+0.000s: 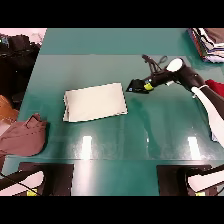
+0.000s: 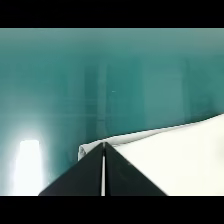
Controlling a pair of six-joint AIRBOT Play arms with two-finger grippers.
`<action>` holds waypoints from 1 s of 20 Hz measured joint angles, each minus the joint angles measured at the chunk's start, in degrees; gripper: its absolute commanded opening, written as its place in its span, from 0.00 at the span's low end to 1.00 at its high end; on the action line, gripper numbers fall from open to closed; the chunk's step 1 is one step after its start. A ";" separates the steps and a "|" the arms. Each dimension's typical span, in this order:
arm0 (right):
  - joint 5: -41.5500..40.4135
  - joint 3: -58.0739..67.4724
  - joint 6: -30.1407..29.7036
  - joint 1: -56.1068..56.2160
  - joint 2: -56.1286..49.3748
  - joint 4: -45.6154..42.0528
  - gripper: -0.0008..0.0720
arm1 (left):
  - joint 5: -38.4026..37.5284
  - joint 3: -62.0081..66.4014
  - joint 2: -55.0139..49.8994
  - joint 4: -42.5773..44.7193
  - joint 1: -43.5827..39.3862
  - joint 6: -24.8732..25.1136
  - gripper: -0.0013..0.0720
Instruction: Fold the shirts.
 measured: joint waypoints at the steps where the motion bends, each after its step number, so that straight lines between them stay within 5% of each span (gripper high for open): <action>1: -0.24 -1.29 -0.07 -0.81 -0.85 1.70 0.93 | 0.07 0.00 0.00 -0.24 0.00 0.00 0.06; 7: -0.76 -0.61 -2.73 1.88 -8.72 13.22 0.85 | 0.55 0.00 0.00 -0.72 0.02 0.00 0.06; 10: -0.33 4.57 -3.17 6.19 -13.22 14.88 0.49 | 0.55 0.00 0.00 -0.92 0.00 0.00 0.06; 12: -0.46 8.35 -3.34 8.72 -15.58 15.50 0.10 | 0.55 0.00 0.00 -1.73 -0.04 0.00 0.05; 13: -0.68 10.03 -3.37 9.62 -16.33 15.89 0.03 | 0.55 0.00 0.00 -2.19 -0.11 0.00 0.05; 20: -0.68 17.99 -3.37 7.43 -13.90 9.49 0.03 | 0.42 0.00 0.00 -6.47 -1.03 0.02 0.05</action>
